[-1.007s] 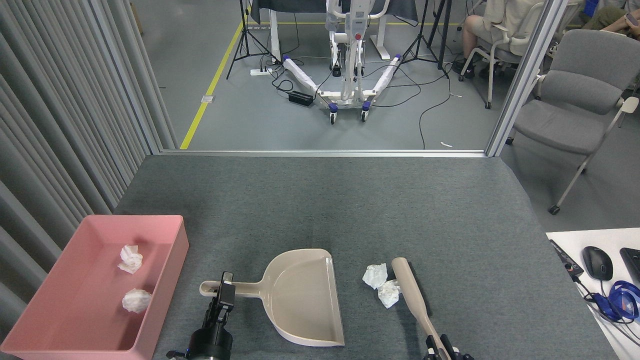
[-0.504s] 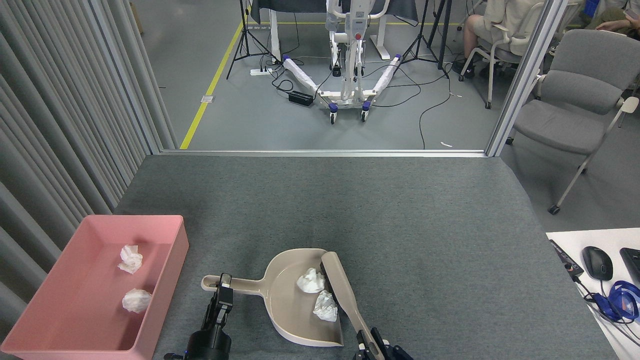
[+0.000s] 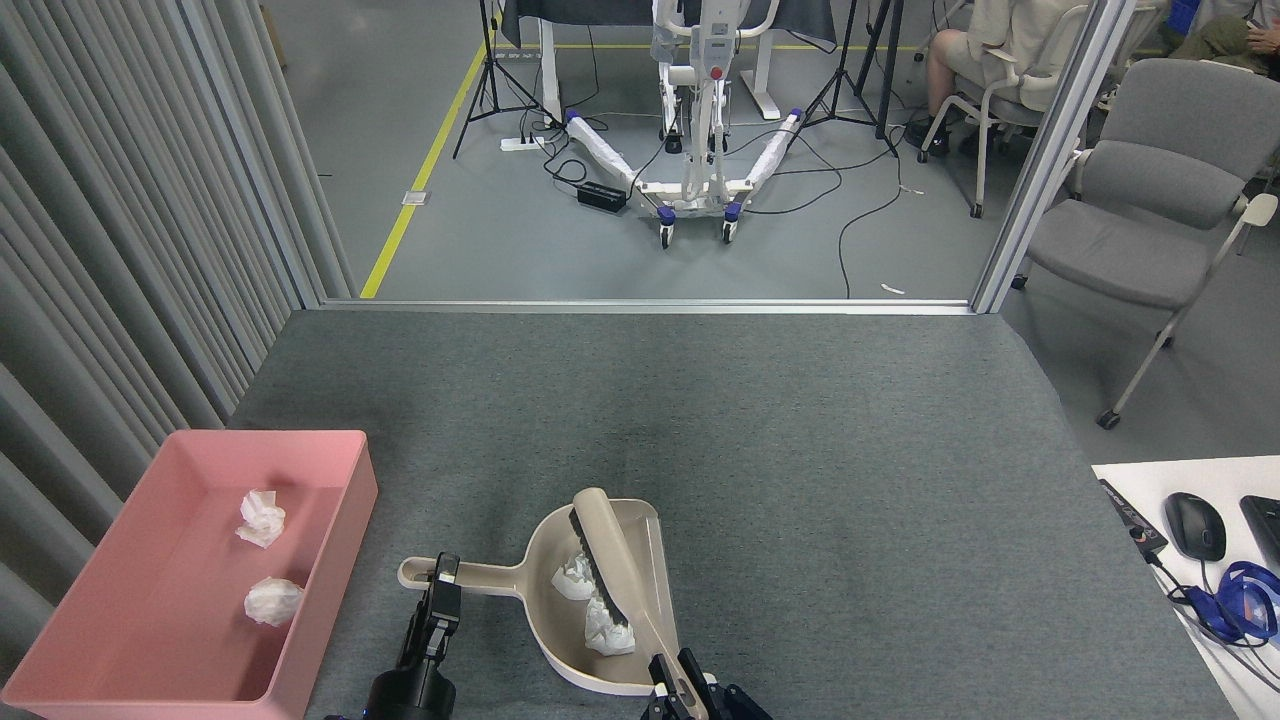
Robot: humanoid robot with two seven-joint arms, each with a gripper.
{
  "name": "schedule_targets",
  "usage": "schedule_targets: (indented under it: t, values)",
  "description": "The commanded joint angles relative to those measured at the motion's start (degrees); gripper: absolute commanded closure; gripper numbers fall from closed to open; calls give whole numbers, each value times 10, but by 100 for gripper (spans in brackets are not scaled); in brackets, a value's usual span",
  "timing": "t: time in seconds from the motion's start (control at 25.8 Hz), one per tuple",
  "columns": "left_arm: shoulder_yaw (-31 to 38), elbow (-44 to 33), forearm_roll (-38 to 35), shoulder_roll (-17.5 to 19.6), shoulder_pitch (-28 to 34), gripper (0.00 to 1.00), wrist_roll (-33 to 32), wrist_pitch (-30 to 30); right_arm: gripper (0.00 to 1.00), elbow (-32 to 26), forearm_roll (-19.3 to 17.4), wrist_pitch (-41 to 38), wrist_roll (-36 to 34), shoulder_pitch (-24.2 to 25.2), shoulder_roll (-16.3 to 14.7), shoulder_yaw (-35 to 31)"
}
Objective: Sweep and dump garbage into bin
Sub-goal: 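Lift the dustpan with the left gripper and carry it over the pink bin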
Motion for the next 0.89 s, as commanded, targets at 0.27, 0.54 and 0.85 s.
schedule_targets:
  t: [0.27,0.54,0.85]
  values:
    - [1,-26,60,0,3,100,10,7,100,-17,-28,-2,-3,2,-66,-85]
    - [-6,-113,144,52,14,100,28,43,100,-15,-65,-14,-3,-2,-103,-163]
    - [-5,-229,202,130,51,100,51,94,100,-2,-69,-33,-2,-5,-136,-225]
